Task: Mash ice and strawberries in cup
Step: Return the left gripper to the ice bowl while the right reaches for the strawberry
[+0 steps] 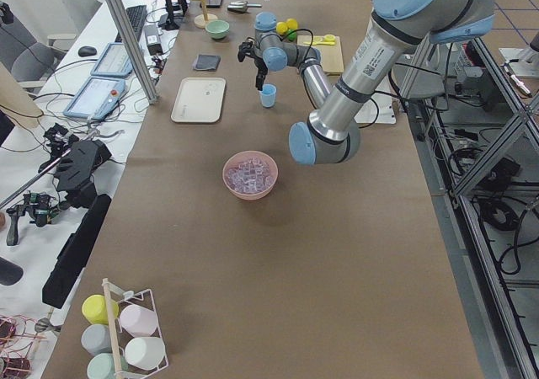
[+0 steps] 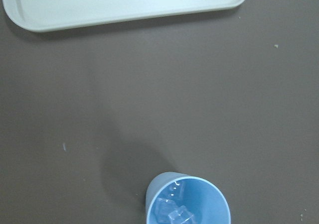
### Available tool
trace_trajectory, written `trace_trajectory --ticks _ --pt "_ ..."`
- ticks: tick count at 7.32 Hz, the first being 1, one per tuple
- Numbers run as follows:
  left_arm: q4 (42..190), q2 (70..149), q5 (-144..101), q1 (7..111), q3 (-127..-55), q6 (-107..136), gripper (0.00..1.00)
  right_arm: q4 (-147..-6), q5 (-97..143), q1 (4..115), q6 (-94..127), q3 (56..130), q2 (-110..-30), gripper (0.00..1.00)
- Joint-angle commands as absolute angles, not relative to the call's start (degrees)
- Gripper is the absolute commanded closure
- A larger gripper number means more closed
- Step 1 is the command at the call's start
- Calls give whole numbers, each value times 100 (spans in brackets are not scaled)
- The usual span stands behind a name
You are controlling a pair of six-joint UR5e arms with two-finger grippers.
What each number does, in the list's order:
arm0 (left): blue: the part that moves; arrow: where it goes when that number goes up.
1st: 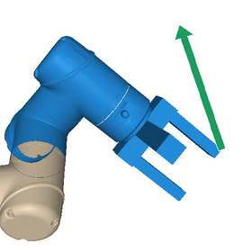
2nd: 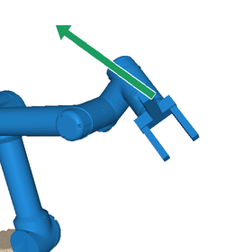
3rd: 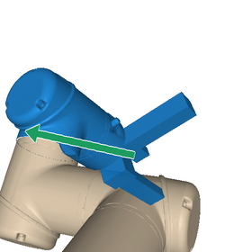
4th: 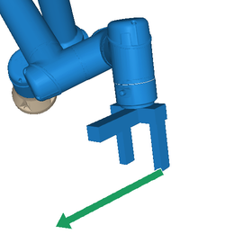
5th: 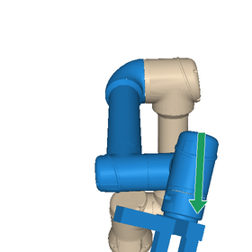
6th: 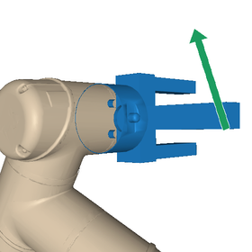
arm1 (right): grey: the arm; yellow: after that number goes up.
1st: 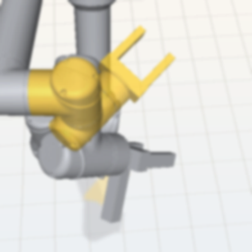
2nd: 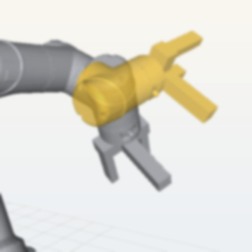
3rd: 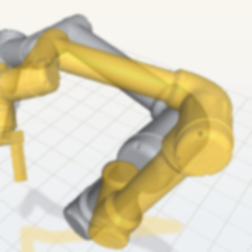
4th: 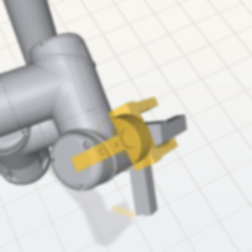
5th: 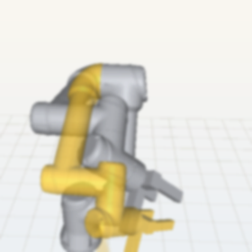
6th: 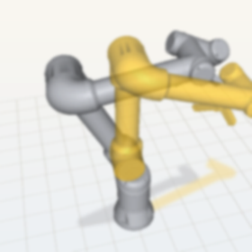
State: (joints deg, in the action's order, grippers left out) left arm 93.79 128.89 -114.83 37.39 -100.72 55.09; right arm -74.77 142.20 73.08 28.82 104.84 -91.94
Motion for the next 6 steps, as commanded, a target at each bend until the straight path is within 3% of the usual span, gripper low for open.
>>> trace_trajectory --ticks 1,6 --pt "9281 12096 -11610 4190 -10721 4889 3 -7042 13783 6692 3879 10477 -8905 0" --pt "9290 10522 -12084 5360 -11303 3402 3 -6996 12028 4522 6149 10406 -7771 4"
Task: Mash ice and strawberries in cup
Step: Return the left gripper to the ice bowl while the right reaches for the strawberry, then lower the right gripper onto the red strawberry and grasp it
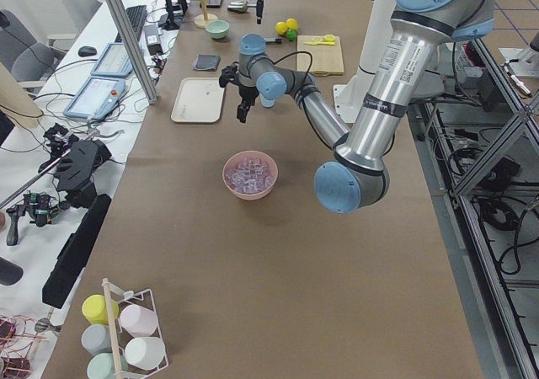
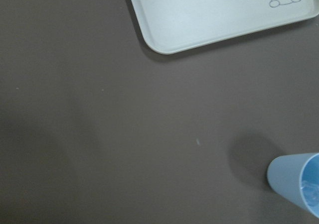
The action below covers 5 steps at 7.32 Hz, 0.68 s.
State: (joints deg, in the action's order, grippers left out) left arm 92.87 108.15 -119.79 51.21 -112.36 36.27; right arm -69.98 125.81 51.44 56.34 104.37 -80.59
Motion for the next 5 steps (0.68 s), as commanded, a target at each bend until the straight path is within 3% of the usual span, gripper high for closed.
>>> trace_trajectory --ticks 1,3,5 --pt "9290 10373 -12085 5379 -11268 3375 3 -7005 11806 4213 6231 10398 -7717 2" --pt "9299 10214 -12050 5396 -11250 3375 3 -6996 11382 3745 6355 9996 -7428 5" --pt "9308 10195 -12024 5432 -11241 3375 3 -6996 11373 3648 6311 9888 -7365 21"
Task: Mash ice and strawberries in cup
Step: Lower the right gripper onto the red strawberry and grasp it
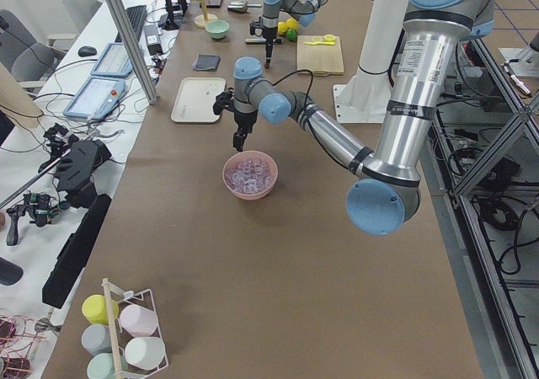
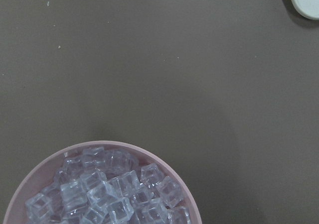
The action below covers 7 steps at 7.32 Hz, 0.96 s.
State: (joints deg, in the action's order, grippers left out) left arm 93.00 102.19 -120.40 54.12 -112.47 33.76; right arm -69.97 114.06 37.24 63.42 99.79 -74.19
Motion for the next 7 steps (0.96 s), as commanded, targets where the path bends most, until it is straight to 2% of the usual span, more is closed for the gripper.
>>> trace_trajectory --ticks 1,3,4,6,7 --pt "9299 10195 -12023 5484 -11233 3375 3 -6996 11373 3647 6284 9853 -7348 25" --pt "9308 10195 -12023 5484 -11232 3375 3 -6996 11198 3665 6127 9739 -7321 29" --pt "9308 10195 -12023 5493 -11232 3375 3 -6996 11197 3665 6126 9712 -7286 36" --pt "9308 10195 -12015 5493 -11224 3375 3 -6996 11197 3691 6108 9721 -7286 100" --pt "9308 10195 -12015 5493 -11224 3375 3 -6996 11206 3726 6039 9721 -7277 100"
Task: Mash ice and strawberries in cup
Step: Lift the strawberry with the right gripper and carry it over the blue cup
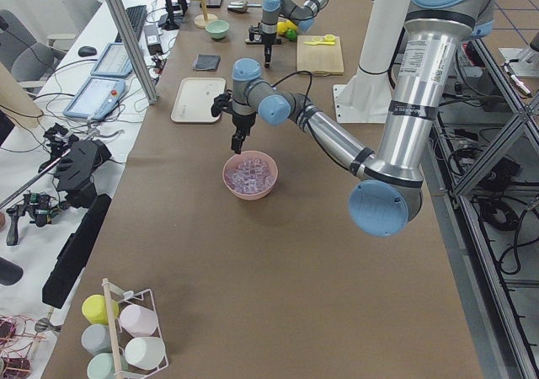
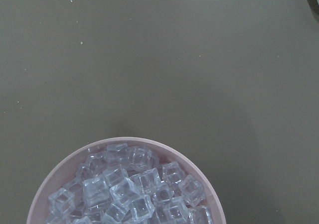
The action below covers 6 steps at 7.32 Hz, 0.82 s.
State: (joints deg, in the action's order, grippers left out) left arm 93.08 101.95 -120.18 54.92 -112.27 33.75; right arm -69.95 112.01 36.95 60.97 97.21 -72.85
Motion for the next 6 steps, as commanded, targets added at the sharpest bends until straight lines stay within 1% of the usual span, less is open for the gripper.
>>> trace_trajectory --ticks 1,3,4,5,6 --pt "9308 10195 -12015 5493 -11224 3375 3 -7005 11232 3796 5986 9773 -7190 100" --pt "9316 10100 -12015 5563 -11232 3358 3 -7083 11259 3885 6151 10123 -6910 100" --pt "9334 9986 -12015 5798 -11206 2818 3 -7084 11259 3876 6492 10255 -6691 100" --pt "9343 9889 -12032 6097 -11076 2230 3 -7136 11215 3763 6913 10248 -6375 100" --pt "9360 9870 -12050 6239 -10892 1954 3 -7650 11180 3640 7309 10213 -5737 100"
